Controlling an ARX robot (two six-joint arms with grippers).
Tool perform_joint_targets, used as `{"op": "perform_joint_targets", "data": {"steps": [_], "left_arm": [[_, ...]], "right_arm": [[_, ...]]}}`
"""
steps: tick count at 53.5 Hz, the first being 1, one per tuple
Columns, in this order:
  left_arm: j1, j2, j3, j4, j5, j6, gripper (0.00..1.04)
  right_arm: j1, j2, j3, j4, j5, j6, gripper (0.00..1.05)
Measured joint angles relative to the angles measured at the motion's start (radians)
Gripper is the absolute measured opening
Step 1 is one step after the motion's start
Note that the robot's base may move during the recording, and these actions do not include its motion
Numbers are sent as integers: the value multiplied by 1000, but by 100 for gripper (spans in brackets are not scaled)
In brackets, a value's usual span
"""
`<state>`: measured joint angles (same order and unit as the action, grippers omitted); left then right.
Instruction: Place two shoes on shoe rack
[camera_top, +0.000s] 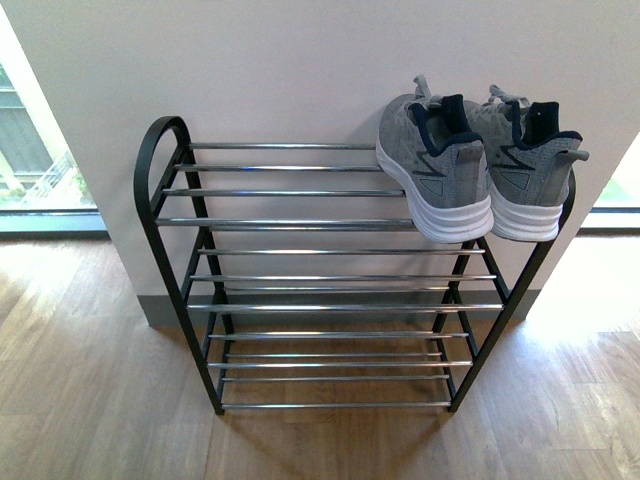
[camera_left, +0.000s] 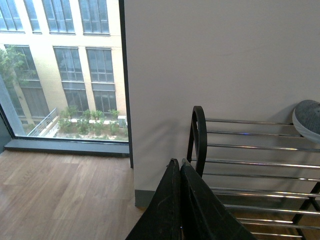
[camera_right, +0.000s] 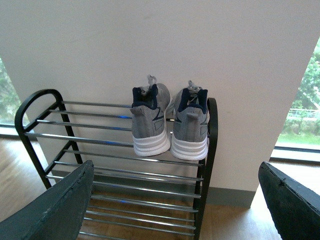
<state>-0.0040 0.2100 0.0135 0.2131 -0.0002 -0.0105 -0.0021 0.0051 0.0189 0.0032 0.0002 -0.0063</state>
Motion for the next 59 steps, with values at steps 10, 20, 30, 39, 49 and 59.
{"op": "perform_joint_targets", "data": {"steps": [10, 20, 30, 39, 49, 59], "left_arm": [[0, -68, 0, -78, 0, 0, 1], [0, -192, 0, -208, -1, 0, 1], [1, -193, 0, -213, 0, 0, 12], [1, -193, 0, -213, -1, 0, 39], [1, -193, 0, -213, -3, 0, 69], [1, -193, 0, -214, -2, 1, 97]], "right_arm": [[0, 0, 0, 0, 0, 0, 95], [0, 0, 0, 0, 0, 0, 95], [0, 0, 0, 0, 0, 0, 95], [0, 0, 0, 0, 0, 0, 95], [0, 0, 0, 0, -3, 0, 95], [0, 0, 0, 0, -3, 0, 95]]}}
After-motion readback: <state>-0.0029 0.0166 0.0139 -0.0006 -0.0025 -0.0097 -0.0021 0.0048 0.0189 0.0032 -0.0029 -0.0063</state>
